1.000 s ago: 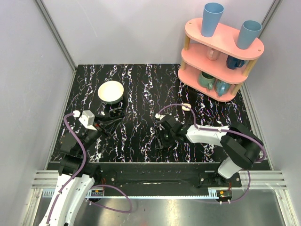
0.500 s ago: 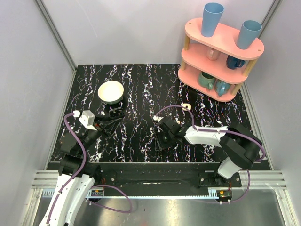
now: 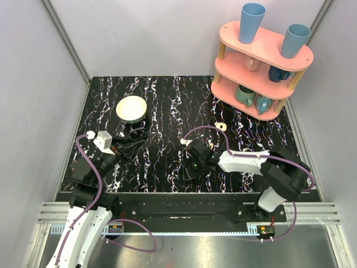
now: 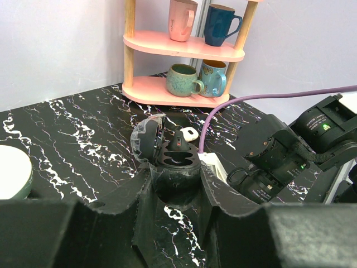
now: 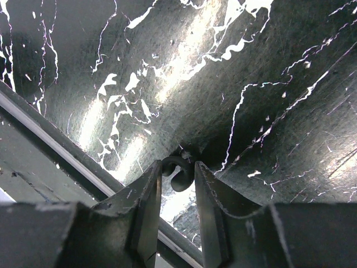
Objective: Insert the wireless bluetooth earbuds into the charging case
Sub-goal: Pick up the left earbud from the center of the board.
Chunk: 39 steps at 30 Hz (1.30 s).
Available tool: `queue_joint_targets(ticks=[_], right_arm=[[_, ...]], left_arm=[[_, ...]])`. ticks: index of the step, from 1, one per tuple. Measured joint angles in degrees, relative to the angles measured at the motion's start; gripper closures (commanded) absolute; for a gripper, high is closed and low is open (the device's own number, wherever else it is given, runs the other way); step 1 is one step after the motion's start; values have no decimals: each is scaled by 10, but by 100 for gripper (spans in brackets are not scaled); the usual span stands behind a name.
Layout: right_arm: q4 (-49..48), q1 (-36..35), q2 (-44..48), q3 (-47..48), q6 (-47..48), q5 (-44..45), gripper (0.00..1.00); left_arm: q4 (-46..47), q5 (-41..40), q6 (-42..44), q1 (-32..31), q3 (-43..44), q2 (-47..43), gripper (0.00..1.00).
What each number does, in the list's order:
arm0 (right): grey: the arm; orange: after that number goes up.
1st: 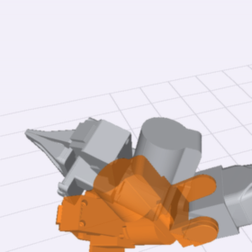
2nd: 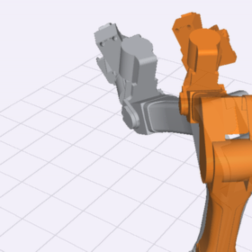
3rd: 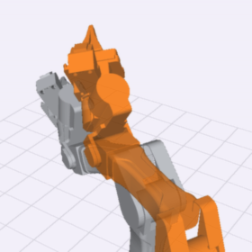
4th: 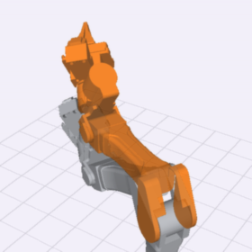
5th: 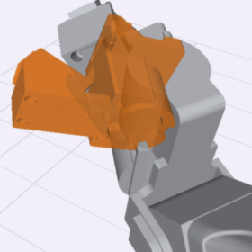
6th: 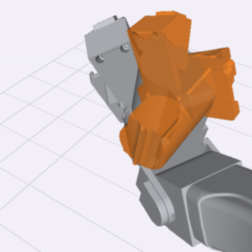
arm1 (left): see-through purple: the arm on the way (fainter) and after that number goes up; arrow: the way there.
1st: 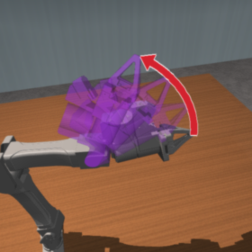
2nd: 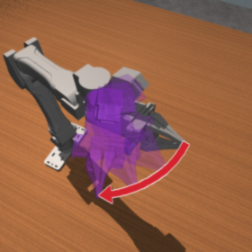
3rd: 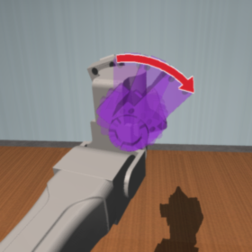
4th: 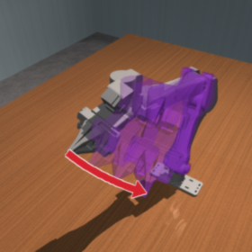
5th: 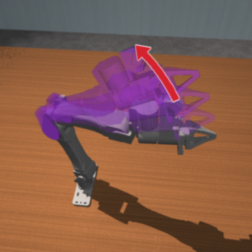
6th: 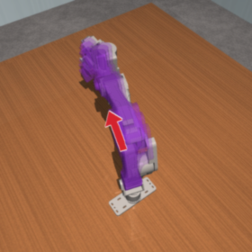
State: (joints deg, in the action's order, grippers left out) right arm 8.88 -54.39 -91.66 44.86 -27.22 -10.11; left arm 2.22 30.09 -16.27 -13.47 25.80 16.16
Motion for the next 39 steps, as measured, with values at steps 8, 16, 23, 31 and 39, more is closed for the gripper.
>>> queue_joint_targets(ticks=[8,16,23,31,39], right_arm=[[-1,-2,0,0,0,0,66],[-3,-2,0,-3,0,-9,74],[-17,-3,7,-14,0,-12,82],[-19,-4,26,-29,0,-10,89],[-21,-4,69,-51,0,9,100]], left_arm=[[0,0,0,0,0,0,97],[0,0,0,0,0,-1,97],[0,0,0,0,0,-1,97],[0,0,0,0,0,-1,97],[0,-1,0,0,0,-1,97]])
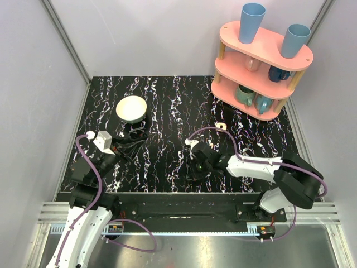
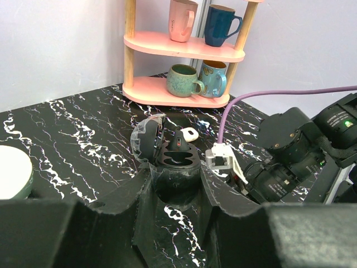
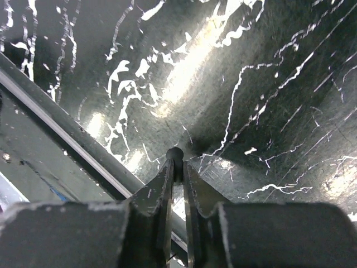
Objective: Insert the wireless bluetooth earbuds into the charging case
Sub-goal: Pick up the left earbud from the center of the board, then insert the left earbud into the left side groove of the charging case.
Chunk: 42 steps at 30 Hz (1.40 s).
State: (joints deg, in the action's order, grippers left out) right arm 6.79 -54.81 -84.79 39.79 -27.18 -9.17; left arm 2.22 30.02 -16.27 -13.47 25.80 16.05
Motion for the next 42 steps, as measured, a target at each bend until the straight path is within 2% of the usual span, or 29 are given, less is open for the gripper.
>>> queue_joint_targets(ticks=[9,12,19,27,35,42], right_arm=[[-19,0,22,0,8,5,100],[-14,0,61,4,30,2,100],[26,0,149,132,140,-28,100],[80,-1,177,281,262,-84,100],[134,-10,178,360,339,-150,100],[152,-42,137,414,376,-191,100]], left_arm=[[0,0,0,0,0,0,97],[0,0,0,0,0,0,97],[0,15,0,-1,1,5,98],[3,102,0,-16,24,65,100],[16,195,-4,-25,31,97,100],[90,273,-43,-26,31,104,100]])
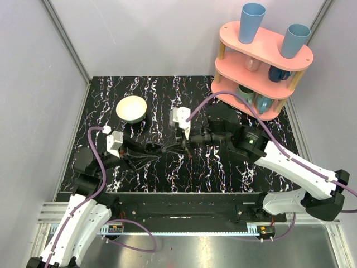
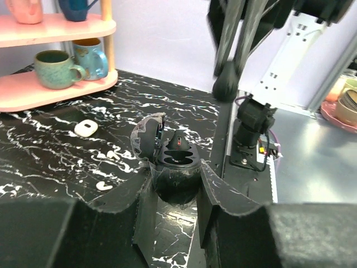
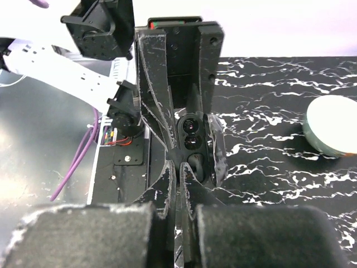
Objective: Insert the wireless bluetooth earbuds into the charging case
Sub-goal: Insert the left earbud into the left side groove of the charging case.
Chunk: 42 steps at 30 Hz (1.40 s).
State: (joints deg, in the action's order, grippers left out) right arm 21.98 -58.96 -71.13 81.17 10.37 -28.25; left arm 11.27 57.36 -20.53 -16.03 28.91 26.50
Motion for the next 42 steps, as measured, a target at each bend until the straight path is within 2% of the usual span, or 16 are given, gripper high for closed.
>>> queue_joint_targets(ticks=[6,14,42], right_arm=[[23,-34,-45,18,25,-3,100],[50,-55,-66,51,53,3,100],[48,-60,-73,67,75,21,100]], left_arm=[[51,41,-31,-2,0,3,100],[75,60,-46,-6,-1,10,100],[78,72,-49,-15,-2,19,100]])
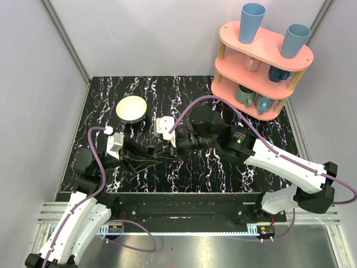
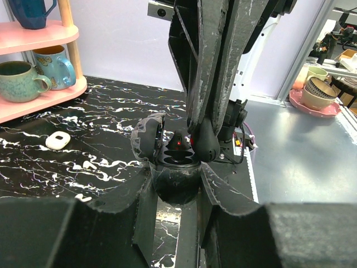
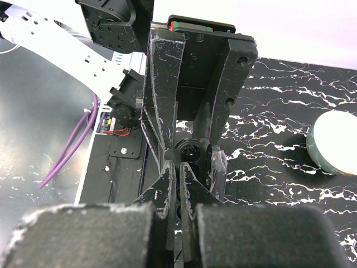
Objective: Insert the wireless bluetooth earbuds into the charging case
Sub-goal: Insert the left earbud into the left side groove of the charging case.
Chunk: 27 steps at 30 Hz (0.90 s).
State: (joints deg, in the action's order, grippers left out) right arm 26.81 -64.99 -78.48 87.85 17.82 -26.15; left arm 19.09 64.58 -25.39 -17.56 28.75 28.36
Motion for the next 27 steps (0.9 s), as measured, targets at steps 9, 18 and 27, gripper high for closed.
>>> queue_joint_targets(ticks=[9,18,27], right_arm=[[-8,-1,-1,0,7,10,100],[-17,-1,-1,0,13,42,100],[-23,-2,-2,-6,9,44,100]], left_arm=[[-2,0,0,0,0,3,100],[2,5,0,-5,0,3,100],[-7,1,3,-6,0,1,100]])
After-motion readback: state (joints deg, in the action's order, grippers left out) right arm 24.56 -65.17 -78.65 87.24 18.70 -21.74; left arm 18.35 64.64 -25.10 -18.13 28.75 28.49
